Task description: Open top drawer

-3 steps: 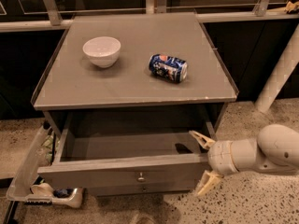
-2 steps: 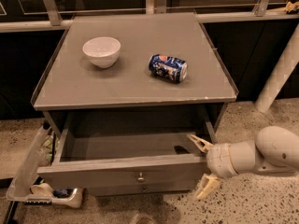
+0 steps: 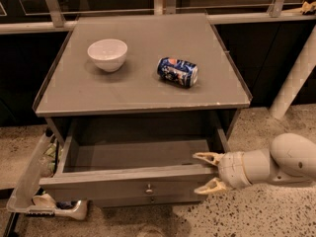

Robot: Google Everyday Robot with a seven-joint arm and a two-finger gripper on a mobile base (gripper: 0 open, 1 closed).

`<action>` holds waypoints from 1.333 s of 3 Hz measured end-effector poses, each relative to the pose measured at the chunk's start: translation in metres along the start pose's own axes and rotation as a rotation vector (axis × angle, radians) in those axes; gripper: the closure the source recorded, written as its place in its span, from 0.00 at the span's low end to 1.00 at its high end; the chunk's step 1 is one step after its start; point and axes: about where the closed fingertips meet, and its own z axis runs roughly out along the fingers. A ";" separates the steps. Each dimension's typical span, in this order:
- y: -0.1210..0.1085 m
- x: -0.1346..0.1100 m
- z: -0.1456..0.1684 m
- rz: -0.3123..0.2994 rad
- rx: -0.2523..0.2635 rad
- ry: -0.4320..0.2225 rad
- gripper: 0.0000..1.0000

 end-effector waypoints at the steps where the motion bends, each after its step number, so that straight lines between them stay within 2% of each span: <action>1: 0.006 -0.004 -0.002 0.002 -0.010 -0.013 0.65; 2: 0.007 -0.007 -0.003 0.004 -0.015 -0.019 0.87; 3: 0.007 -0.007 -0.004 0.004 -0.015 -0.019 1.00; 4: 0.007 -0.007 -0.004 0.004 -0.015 -0.019 0.82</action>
Offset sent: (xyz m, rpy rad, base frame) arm -0.1192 -0.0269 -0.0220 0.1423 0.1285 0.0097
